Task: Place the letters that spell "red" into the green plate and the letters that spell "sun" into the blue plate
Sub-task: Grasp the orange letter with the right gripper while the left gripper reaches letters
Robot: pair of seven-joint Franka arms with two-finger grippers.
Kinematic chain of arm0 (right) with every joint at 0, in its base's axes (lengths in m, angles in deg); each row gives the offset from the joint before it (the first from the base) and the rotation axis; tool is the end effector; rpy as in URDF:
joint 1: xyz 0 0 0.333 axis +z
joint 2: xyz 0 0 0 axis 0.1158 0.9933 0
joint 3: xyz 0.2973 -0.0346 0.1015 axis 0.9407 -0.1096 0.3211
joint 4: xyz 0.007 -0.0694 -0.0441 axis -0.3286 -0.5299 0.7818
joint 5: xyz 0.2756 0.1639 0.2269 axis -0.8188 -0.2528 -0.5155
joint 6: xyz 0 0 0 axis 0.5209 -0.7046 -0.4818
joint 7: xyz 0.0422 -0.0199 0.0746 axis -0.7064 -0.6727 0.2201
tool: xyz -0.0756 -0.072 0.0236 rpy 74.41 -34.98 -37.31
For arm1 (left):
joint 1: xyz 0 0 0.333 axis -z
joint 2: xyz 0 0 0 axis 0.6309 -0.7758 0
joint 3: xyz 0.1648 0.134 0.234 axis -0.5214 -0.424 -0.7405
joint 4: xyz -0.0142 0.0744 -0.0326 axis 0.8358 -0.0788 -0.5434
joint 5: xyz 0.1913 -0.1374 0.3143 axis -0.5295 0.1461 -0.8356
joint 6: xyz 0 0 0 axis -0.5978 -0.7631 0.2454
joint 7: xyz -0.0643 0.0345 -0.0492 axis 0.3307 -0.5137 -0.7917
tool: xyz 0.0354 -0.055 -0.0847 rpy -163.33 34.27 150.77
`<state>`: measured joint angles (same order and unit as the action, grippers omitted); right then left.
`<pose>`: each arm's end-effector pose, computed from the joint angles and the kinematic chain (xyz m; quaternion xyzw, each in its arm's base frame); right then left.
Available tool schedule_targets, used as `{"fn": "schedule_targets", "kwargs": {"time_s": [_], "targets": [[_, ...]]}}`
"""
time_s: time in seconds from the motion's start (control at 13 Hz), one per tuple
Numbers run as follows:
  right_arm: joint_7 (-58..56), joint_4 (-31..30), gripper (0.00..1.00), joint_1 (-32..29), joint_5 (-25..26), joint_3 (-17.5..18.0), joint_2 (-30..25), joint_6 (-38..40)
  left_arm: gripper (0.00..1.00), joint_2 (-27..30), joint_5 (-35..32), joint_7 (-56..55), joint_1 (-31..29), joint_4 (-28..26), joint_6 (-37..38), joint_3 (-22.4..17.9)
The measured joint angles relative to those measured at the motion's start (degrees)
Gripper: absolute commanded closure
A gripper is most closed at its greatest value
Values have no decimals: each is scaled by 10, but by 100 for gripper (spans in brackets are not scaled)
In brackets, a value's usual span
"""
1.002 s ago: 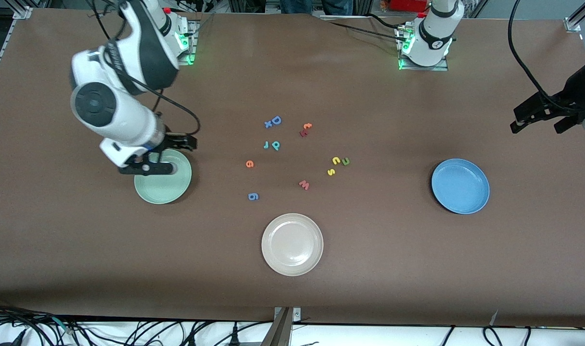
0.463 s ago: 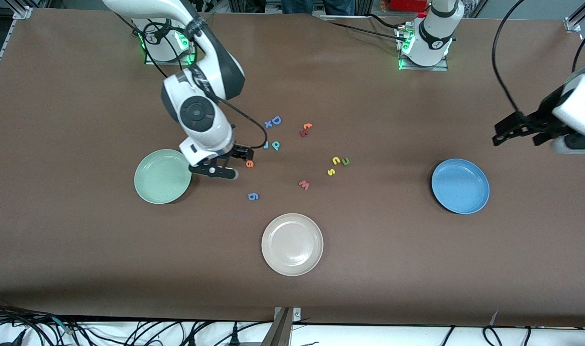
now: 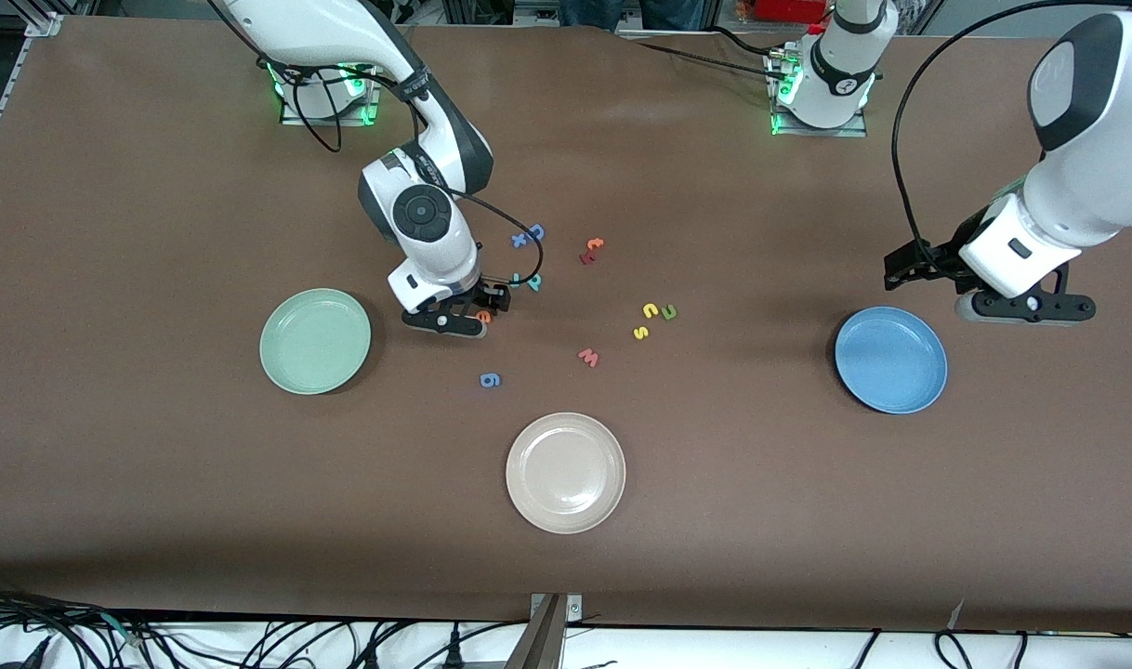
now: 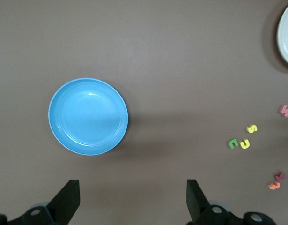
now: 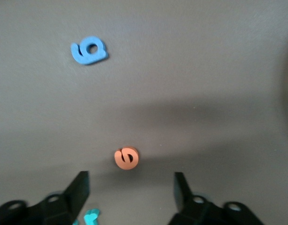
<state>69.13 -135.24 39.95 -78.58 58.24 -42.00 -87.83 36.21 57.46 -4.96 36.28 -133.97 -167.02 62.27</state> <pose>0.5055 0.3645 0.2199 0.9974 -0.0707 -0.0107 0.0049 0.5821 -0.0564 0.4958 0.9986 -0.0069 -0.0459 0.0242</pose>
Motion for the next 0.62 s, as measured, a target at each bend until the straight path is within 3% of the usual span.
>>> {"fn": "schedule_targets", "kwargs": {"time_s": [0.46, 0.62], "targets": [[2, -1, 45, 9, 14, -1, 20, -35, 0, -72, 0, -2, 11, -5, -22, 32], [2, -1, 45, 9, 16, -3, 28, -52, 0, -86, 0, -48, 12, -5, -36, 53]]}}
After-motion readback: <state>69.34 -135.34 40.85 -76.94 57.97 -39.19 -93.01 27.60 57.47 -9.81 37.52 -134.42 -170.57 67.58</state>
